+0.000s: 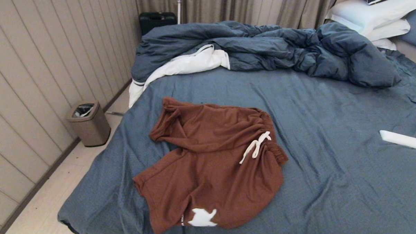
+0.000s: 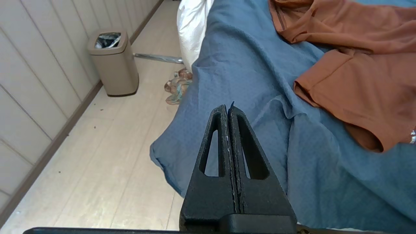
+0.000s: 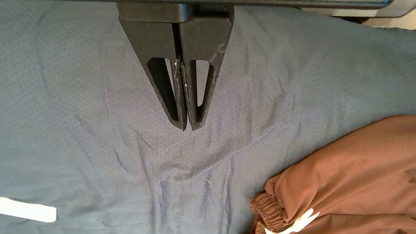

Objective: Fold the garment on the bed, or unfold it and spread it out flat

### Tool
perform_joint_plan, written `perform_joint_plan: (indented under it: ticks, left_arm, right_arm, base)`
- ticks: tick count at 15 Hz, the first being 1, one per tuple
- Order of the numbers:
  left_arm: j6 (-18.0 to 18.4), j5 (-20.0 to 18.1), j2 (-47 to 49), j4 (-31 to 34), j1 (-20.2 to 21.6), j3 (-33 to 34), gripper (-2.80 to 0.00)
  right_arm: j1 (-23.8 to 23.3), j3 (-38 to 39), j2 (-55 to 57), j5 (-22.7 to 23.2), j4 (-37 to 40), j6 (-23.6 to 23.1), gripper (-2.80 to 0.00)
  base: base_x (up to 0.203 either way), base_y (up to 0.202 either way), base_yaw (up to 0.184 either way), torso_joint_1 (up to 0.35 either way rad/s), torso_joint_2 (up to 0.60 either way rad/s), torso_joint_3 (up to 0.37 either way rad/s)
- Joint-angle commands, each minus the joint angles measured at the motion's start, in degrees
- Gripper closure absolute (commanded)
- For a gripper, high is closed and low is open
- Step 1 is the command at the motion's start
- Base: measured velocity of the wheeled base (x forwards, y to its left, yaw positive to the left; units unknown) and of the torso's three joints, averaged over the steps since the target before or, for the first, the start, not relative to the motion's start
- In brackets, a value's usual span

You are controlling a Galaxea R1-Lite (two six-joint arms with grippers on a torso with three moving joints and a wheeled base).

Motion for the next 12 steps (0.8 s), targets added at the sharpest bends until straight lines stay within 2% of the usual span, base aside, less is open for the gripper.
perform_joint_plan:
  ticks: [1, 12]
  left_arm:
    - [-0.1, 0.0, 0.1, 0.0, 0.0, 0.0, 0.00]
    - [0.0, 0.0, 0.1, 0.0, 0.0, 0.0, 0.00]
  right_arm:
    - [0.0, 0.0, 0.3, -0.1, 0.0, 0.3, 0.00]
    - [-0.1, 0.0, 0.3, 0.1, -0.1, 0.4, 0.00]
  base:
    - [0.000, 0.000, 0.000, 0.000, 0.00, 0.000]
    - [0.000, 0.000, 0.000, 0.000, 0.00, 0.000]
